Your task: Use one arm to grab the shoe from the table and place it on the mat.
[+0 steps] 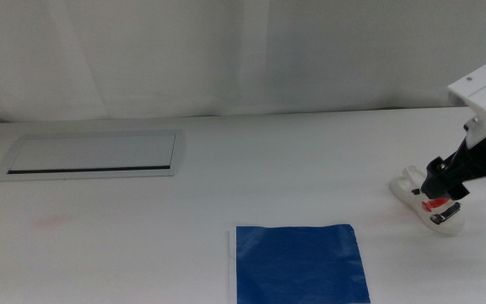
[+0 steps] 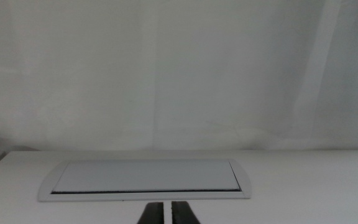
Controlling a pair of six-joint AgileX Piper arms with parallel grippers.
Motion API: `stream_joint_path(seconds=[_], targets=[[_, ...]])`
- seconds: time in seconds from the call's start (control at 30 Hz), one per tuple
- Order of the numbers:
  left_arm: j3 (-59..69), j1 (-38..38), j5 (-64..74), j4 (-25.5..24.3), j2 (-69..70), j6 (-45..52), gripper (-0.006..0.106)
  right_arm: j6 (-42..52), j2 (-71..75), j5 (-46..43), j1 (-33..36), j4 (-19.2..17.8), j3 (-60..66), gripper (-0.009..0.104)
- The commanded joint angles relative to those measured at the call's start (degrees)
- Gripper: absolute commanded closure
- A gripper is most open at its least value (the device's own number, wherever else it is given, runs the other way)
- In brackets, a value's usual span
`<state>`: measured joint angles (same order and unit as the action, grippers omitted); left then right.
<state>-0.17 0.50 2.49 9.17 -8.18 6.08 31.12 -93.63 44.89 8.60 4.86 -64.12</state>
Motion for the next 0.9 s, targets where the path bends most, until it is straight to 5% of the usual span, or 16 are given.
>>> stream_joint_path(seconds=[0.0, 0.87], targets=[[2.1, 0.11, -0.85, 0.3, 0.25, -0.14, 0.102, 1.62, -1.94, -1.26, -0.08, 0.3, -0.29, -0.008], [2.1, 0.11, -0.85, 0.3, 0.25, -0.14, 0.102, 3.37, -14.86, -9.56, -0.08, 0.7, -0.29, -0.008]])
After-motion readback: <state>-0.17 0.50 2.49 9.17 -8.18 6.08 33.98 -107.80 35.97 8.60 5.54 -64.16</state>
